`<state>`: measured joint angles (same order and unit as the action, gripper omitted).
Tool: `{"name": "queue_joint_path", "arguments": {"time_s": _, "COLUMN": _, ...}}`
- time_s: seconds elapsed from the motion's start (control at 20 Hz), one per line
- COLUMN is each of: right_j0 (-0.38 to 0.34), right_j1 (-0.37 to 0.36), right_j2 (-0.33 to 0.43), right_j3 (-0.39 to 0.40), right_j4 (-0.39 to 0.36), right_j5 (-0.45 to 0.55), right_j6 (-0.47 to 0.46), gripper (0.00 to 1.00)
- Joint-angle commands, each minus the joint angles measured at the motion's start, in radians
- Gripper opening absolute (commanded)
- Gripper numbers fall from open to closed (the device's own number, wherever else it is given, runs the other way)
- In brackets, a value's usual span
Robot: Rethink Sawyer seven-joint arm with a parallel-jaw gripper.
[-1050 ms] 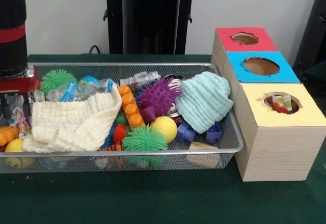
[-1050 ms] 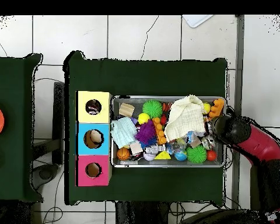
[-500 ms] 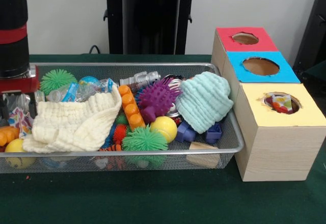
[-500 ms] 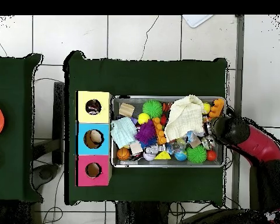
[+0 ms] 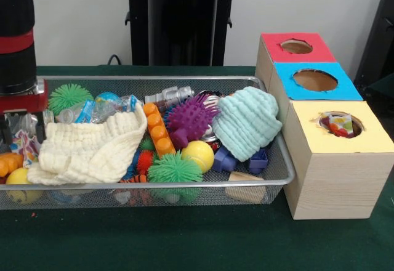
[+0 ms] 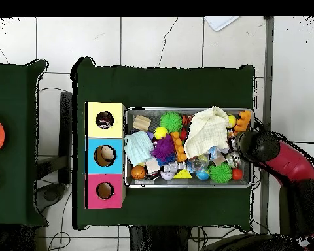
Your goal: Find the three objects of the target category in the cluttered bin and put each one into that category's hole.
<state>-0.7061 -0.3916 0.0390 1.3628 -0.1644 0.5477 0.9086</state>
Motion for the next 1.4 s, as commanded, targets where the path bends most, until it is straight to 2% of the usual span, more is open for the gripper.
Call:
{"name": "queue_joint_path", "arguments": {"time_s": 0.05, "right_j0": -0.016, "right_j1": 0.054, "right_j2": 0.048, "right_j3": 0.073, "right_j4": 0.005, "right_j5": 0.0, "right_j6": 0.155, "gripper": 1.0}}
{"name": "queue_joint_path", "arguments": {"time_s": 0.65, "right_j0": -0.016, "right_j1": 0.109, "right_j2": 0.041, "right_j3": 0.022, "right_j4": -0.009, "right_j5": -0.03, "right_j6": 0.153, "gripper": 1.0}}
{"name": "queue_joint_path", "arguments": {"time_s": 0.95, "right_j0": -0.018, "right_j1": 0.189, "right_j2": 0.043, "right_j3": -0.041, "right_j4": -0.019, "right_j5": -0.052, "right_j6": 0.143, "gripper": 1.0}}
{"name": "queue_joint_path", "arguments": {"time_s": 1.3, "right_j0": -0.012, "right_j1": 0.186, "right_j2": 0.029, "right_j3": -0.046, "right_j4": -0.021, "right_j5": -0.044, "right_j6": 0.145, "gripper": 1.0}}
{"name": "queue_joint_path", "arguments": {"time_s": 1.35, "right_j0": -0.013, "right_j1": 0.185, "right_j2": 0.029, "right_j3": -0.045, "right_j4": -0.021, "right_j5": -0.045, "right_j6": 0.143, "gripper": 0.0}}
{"name": "queue_joint_path", "arguments": {"time_s": 1.4, "right_j0": -0.013, "right_j1": 0.185, "right_j2": 0.029, "right_j3": -0.045, "right_j4": -0.021, "right_j5": -0.044, "right_j6": 0.143, "gripper": 0.0}}
